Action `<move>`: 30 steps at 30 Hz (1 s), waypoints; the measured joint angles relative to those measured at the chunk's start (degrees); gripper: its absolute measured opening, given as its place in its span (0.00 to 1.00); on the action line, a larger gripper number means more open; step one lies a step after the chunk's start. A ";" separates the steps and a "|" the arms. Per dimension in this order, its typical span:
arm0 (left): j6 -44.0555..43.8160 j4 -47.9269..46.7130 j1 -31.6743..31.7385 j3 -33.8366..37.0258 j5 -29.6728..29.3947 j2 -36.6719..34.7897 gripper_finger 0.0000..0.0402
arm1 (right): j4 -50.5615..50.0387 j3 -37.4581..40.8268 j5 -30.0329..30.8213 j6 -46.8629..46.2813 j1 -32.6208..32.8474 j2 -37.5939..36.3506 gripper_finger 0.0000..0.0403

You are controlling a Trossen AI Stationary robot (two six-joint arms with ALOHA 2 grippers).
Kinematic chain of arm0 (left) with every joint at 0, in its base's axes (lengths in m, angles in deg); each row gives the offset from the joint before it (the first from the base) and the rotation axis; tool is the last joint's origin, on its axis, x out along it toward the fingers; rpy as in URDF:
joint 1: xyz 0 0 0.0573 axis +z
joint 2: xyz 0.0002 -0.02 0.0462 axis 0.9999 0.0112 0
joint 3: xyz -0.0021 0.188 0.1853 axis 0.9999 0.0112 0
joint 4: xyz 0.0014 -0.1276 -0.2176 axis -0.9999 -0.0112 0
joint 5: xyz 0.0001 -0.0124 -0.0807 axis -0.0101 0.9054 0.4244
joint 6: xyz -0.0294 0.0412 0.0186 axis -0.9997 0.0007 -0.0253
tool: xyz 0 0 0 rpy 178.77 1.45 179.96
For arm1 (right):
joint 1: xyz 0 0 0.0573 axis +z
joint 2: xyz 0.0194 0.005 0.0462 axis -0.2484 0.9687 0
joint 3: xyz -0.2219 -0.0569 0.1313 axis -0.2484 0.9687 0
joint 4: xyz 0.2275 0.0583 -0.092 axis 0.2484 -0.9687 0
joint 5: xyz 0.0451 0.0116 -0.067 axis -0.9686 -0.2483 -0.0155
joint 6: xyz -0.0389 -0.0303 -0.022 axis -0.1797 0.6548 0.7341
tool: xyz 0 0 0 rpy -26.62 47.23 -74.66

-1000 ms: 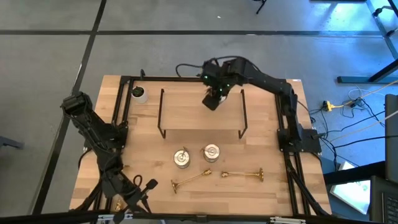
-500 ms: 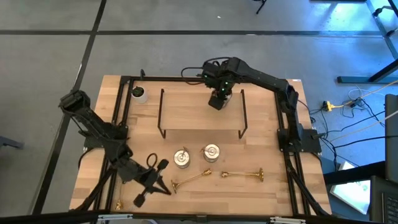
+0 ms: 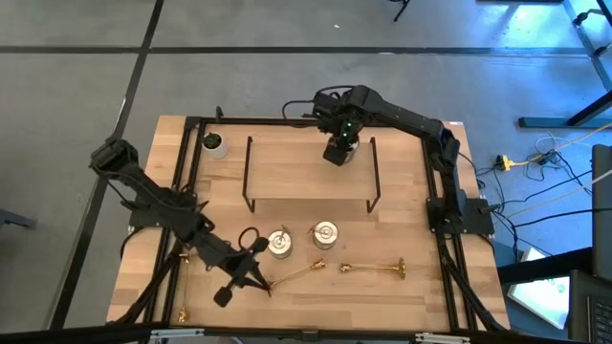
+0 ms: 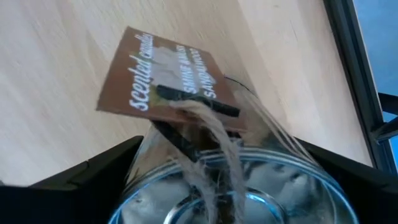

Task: Pick & Place candle stick holders
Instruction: Put the bottom right silver scented candle on the shelf, then put the right silver scented candle on the shelf

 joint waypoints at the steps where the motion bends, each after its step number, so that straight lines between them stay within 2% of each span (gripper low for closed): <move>1: 0.21 -0.66 0.74 0.00 0.67 -0.01 0.01 | 0.00 0.00 -0.04 0.13 0.13 0.00 0.97; 9: -0.03 -1.76 5.45 0.00 6.53 -0.05 0.01 | -0.02 0.00 -0.59 0.47 0.85 0.00 0.98; 23: 0.45 -1.74 4.64 0.00 6.74 -0.05 0.01 | 0.04 0.00 -0.57 0.56 0.86 -7.42 0.99; 30: 0.49 -1.74 4.59 0.00 6.65 -0.05 0.01 | 3.10 -0.04 -0.55 0.57 1.14 -11.97 0.99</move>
